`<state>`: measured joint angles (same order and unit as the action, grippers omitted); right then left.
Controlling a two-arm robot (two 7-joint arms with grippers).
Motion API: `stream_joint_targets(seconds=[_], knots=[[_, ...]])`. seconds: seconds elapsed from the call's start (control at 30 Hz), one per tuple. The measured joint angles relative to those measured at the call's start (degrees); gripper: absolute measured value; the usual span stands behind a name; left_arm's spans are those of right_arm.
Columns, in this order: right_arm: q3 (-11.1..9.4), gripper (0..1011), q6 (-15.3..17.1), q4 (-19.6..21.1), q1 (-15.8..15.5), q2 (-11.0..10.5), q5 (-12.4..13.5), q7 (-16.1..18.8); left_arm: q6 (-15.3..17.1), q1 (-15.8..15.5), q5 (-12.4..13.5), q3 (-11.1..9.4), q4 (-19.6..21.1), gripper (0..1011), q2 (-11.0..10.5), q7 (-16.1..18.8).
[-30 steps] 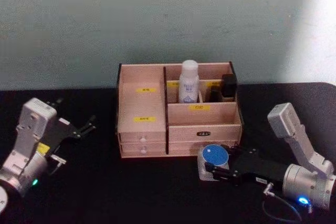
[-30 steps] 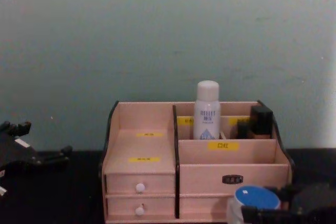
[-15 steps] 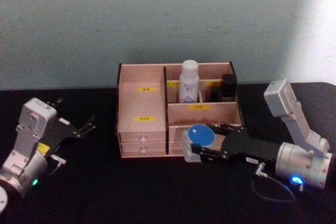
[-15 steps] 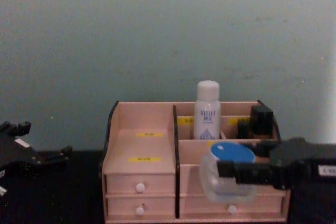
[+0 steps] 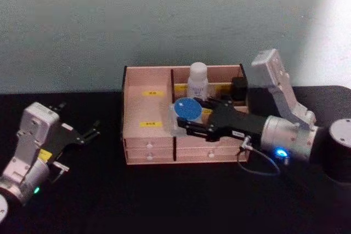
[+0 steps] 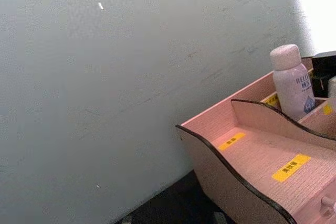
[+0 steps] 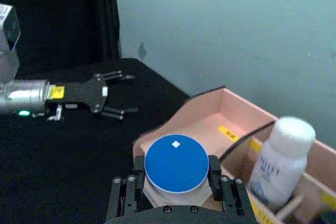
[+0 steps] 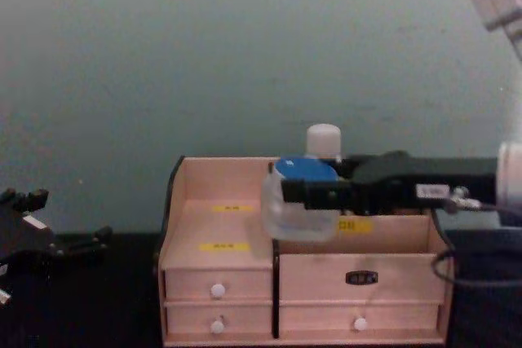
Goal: Pick up the facial cleanser and watermelon frost from the table and place them into the tiered storage box.
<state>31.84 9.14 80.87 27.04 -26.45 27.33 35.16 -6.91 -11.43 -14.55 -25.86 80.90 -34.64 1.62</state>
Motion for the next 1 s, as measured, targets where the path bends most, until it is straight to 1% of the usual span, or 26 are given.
stream_joint_targets(seconds=[0.07,0.23,0.33,0.4,0.47,0.67,0.77,1.0], knots=[[0.69,717,-0.48,-1.89,1.77,1.31,-0.23,0.20,0.00,0.00,0.00,0.00,0.00,1001,0.00,0.00],[1.90,717,-1.38,-5.11,4.64,3.55,-0.81,0.65,0.00,0.00,0.00,0.00,0.00,1001,0.00,0.00],[2.83,717,-1.82,-8.14,6.75,5.46,-1.25,0.87,0.00,0.00,0.00,0.00,0.00,1001,0.00,0.00],[2.99,717,-1.88,-8.81,7.16,5.85,-1.35,0.89,0.00,0.00,0.00,0.00,0.00,1001,0.00,0.00],[3.53,717,-2.11,-11.41,8.64,7.29,-1.77,0.91,0.00,0.00,0.00,0.00,0.00,1001,0.00,0.00],[4.25,717,-2.77,-16.52,11.30,10.06,-2.51,0.99,0.00,0.00,0.00,0.00,0.00,1001,0.00,0.00],[4.56,717,-3.44,-20.13,13.04,11.97,-3.01,1.10,0.00,0.00,0.00,0.00,0.00,1001,0.00,0.00],[4.67,717,-4.20,-25.24,15.20,14.69,-3.80,1.30,0.00,0.00,0.00,0.00,0.00,1001,0.00,0.00]])
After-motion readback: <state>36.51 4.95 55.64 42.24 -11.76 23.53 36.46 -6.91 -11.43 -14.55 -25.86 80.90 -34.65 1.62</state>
